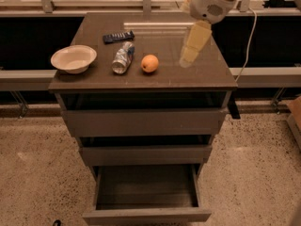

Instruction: Place orange into bottom drawer

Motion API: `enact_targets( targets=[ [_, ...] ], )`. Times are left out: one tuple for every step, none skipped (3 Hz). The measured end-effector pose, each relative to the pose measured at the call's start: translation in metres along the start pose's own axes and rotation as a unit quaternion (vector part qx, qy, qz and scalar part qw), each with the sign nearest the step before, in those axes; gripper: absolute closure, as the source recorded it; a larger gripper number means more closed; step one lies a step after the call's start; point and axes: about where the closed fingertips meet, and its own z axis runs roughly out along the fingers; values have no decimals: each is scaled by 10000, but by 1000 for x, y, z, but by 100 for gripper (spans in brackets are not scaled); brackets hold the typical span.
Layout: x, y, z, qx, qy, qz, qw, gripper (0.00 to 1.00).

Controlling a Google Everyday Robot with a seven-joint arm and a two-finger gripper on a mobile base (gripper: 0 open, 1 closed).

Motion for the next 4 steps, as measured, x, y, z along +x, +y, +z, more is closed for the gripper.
enact_targets(
  targets=[
    [-18,-46,37,-18,-685,410,9968,0],
    [-15,-75,75,-14,-1294,1138,9850,0],
    [-21,-89,106,28,-1728,1444,9743,0],
    [-30,-95,130,161,-1827,1433,9725,0]
  ],
)
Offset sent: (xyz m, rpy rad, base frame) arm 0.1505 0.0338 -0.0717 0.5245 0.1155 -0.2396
